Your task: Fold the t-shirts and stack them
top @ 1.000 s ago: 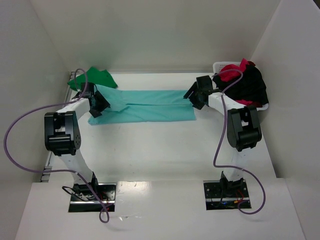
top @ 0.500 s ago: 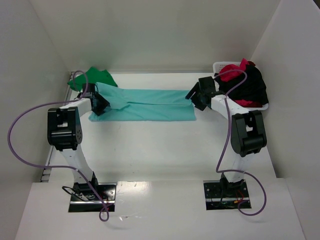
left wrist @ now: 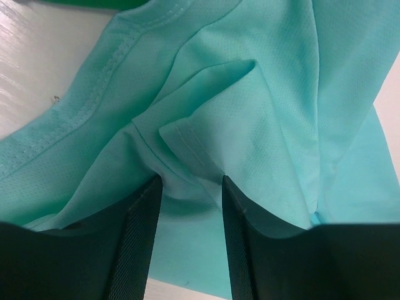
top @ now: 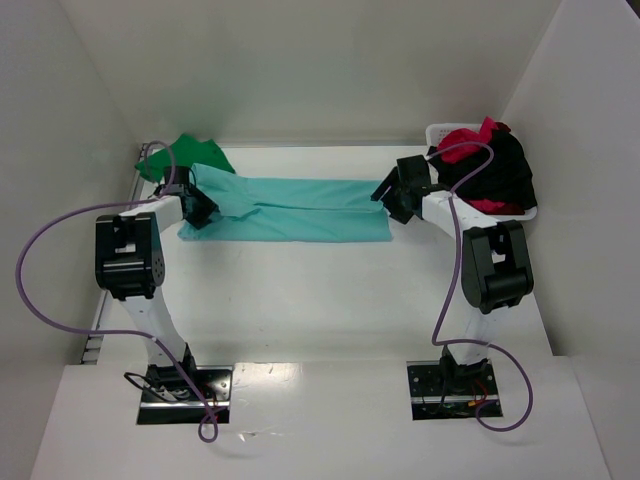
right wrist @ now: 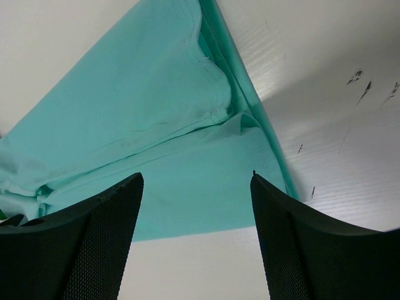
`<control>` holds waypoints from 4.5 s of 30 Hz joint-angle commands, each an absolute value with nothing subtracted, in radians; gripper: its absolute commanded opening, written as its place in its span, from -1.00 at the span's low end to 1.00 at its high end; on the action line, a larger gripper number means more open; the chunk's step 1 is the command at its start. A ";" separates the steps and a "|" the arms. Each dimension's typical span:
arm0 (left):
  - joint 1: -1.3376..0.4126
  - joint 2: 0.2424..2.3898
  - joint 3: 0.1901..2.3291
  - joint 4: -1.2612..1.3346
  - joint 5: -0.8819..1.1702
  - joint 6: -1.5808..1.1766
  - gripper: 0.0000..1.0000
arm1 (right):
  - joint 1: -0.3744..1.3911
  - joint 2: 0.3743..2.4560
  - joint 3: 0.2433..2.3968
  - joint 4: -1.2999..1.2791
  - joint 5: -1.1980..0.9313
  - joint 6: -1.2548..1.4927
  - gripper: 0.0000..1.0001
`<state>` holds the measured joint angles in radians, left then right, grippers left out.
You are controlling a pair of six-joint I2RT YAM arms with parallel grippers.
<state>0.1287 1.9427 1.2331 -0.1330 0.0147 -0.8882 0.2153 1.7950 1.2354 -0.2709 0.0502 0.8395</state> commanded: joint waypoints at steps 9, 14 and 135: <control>0.150 1.934 1.272 -0.063 0.057 -0.927 -0.06 | 0.209 1.750 1.221 -0.236 0.078 0.844 0.55; 0.160 1.934 1.272 -0.063 0.083 -0.936 -0.10 | 0.209 1.759 1.221 -0.236 0.078 0.844 0.61; 0.169 1.749 1.370 -0.210 0.235 -0.695 0.99 | 0.305 2.068 1.894 -0.524 -0.141 -0.351 1.00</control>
<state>0.1623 1.8009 1.3884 -0.2064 0.2065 -0.7116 0.2316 2.0293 1.8379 -0.3876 -0.1444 0.0796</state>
